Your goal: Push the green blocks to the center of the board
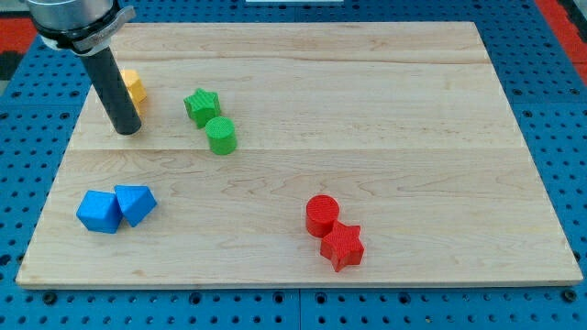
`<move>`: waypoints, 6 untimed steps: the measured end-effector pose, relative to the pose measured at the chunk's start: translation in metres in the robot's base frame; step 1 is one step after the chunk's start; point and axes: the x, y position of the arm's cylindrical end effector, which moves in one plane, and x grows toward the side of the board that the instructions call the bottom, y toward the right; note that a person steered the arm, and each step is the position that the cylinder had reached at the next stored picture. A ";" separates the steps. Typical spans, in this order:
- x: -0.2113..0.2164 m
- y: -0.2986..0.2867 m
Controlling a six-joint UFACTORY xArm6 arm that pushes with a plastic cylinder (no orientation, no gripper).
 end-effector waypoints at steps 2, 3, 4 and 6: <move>0.031 0.068; 0.022 0.104; 0.038 0.145; -0.007 0.225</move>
